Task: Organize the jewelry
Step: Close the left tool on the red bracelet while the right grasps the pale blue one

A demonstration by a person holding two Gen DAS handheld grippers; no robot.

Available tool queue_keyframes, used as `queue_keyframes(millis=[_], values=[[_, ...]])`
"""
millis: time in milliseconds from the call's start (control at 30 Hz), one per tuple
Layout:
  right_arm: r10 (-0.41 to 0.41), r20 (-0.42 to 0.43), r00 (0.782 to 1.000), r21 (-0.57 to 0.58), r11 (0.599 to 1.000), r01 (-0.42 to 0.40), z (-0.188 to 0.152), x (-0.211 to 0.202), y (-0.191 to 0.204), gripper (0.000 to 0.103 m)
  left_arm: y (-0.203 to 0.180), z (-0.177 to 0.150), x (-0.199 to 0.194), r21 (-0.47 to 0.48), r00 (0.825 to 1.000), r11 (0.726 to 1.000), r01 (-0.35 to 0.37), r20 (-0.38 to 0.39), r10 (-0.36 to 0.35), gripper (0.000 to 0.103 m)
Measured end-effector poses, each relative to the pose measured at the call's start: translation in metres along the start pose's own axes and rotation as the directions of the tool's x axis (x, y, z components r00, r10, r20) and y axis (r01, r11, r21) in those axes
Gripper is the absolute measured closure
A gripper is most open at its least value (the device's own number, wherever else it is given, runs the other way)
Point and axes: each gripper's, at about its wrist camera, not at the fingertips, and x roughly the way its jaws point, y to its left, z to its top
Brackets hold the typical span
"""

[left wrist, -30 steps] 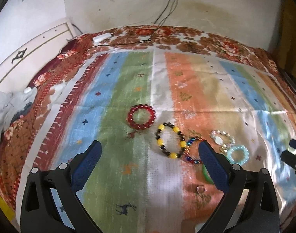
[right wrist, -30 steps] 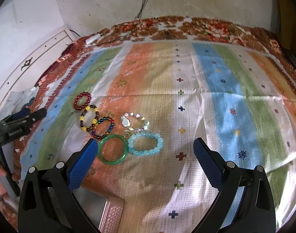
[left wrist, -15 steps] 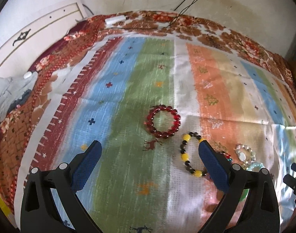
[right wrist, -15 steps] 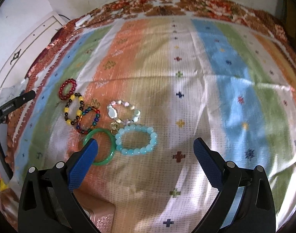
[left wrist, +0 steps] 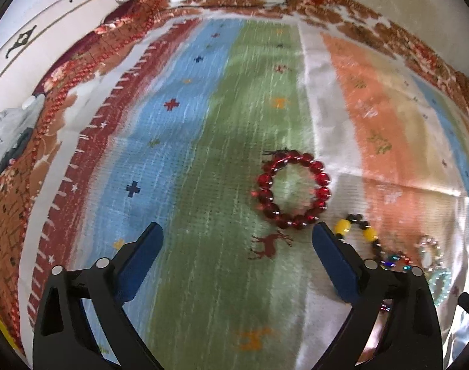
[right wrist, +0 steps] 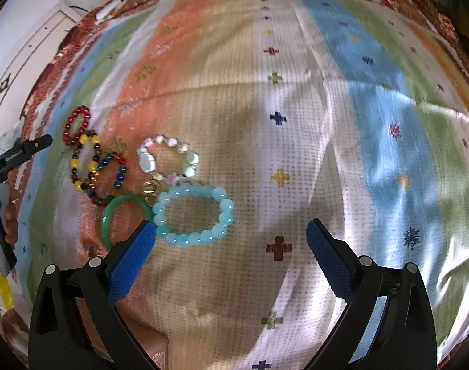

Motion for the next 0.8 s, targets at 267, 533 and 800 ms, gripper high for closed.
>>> queue_keyframes(millis=[267,533,800], values=[[-0.04,-0.027,0.999,-0.031,0.999,0.039,0.004,0.015,0.004,0.004,0.002,0.011,0.021,-0.016,0.999,0.999,0.041,-0.024,-0.041,0.014],[-0.047,-0.057,0.997,-0.03,0.999,0.045,0.01,0.031,0.001,0.004,-0.003,0.014,0.035,0.013,0.998,0.999,0.043,-0.052,-0.042,0.025],[-0.049,-0.05,0.998,-0.049,0.998,0.047,0.015,0.039,0.004,0.01,-0.008,0.016,0.045,0.052,0.999,0.998,0.035,-0.039,-0.033,0.03]])
